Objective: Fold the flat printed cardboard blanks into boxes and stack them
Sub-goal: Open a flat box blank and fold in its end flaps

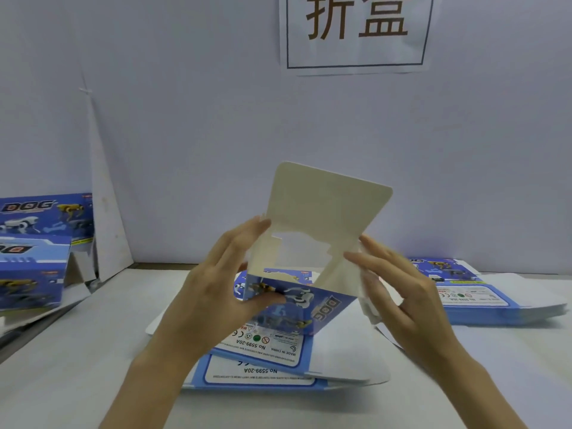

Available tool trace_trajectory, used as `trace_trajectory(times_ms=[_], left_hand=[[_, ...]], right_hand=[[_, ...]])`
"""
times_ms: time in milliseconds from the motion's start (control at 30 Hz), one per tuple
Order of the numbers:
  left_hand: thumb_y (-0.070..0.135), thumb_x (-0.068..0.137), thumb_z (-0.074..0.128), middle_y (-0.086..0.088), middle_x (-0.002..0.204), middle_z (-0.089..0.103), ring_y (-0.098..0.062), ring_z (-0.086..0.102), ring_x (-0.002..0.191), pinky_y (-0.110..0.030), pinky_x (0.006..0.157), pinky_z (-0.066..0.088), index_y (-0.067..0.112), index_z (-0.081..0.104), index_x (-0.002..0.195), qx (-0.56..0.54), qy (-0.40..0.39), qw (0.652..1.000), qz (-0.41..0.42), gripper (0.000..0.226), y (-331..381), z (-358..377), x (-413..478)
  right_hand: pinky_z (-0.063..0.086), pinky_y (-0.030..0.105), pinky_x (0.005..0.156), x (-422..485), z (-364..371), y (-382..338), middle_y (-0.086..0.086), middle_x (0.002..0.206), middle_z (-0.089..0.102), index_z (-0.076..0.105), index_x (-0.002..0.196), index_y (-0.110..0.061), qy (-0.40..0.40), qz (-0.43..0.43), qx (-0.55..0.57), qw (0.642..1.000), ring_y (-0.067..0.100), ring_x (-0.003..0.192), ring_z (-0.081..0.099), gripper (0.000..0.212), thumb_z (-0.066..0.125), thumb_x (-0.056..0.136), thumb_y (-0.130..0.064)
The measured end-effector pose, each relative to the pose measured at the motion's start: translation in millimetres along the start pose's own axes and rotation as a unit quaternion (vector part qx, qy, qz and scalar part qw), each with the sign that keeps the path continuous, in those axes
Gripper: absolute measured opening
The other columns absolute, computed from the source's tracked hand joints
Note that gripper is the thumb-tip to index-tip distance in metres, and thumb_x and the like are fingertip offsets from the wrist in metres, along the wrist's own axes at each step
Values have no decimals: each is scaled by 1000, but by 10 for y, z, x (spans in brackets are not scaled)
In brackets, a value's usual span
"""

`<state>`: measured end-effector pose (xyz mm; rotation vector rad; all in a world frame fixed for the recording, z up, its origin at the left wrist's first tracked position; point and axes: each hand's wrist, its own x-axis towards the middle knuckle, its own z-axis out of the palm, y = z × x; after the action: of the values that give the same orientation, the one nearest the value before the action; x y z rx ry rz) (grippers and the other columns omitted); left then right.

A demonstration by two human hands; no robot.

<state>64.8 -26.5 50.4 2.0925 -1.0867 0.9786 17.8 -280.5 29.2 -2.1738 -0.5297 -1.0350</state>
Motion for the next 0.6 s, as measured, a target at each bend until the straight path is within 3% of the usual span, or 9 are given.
trace_trajectory(times_ms=[100,200,267,400,533,600], left_hand=[[50,68,67,29,123,46,6,54,99,2,77,43,30,30,142,-48,24,997,-55,85,-70,25,-71],[52,63,70,34,119,42,17,57,95,-2,65,48,41,29,140,-84,30,992,-93,88,-172,46,-128],[50,62,72,36,115,44,22,56,93,-3,65,49,43,29,139,-91,36,989,-107,89,-224,52,-154],[44,57,78,31,110,53,14,63,85,-2,66,47,65,25,131,-144,42,975,-164,93,-284,73,-185],[54,56,75,31,108,54,11,64,85,-4,63,48,73,23,126,-176,36,962,-205,89,-300,72,-174],[67,64,66,30,105,57,7,65,89,-10,63,52,72,26,125,-214,37,951,-220,73,-295,56,-176]], right_hand=[[27,9,106,-17,60,-2,-17,148,38,50,130,-40,-26,9,12,1000,-3,137,33,39,38,94,-43],[25,6,106,-9,124,-27,-25,148,35,48,130,-45,-32,26,56,998,-6,138,31,39,38,92,-47],[26,7,107,-7,162,-38,-30,148,32,48,130,-48,-43,29,73,996,-5,138,30,39,38,93,-48],[23,5,107,10,252,-67,-33,149,26,45,131,-49,-59,26,83,994,-7,139,26,39,35,93,-48],[22,1,102,35,346,-67,-34,149,24,45,133,-43,-41,31,105,993,-9,138,26,41,34,93,-45],[23,1,101,47,373,-53,-34,149,24,45,133,-42,-41,34,113,992,-8,138,26,41,34,94,-44]])
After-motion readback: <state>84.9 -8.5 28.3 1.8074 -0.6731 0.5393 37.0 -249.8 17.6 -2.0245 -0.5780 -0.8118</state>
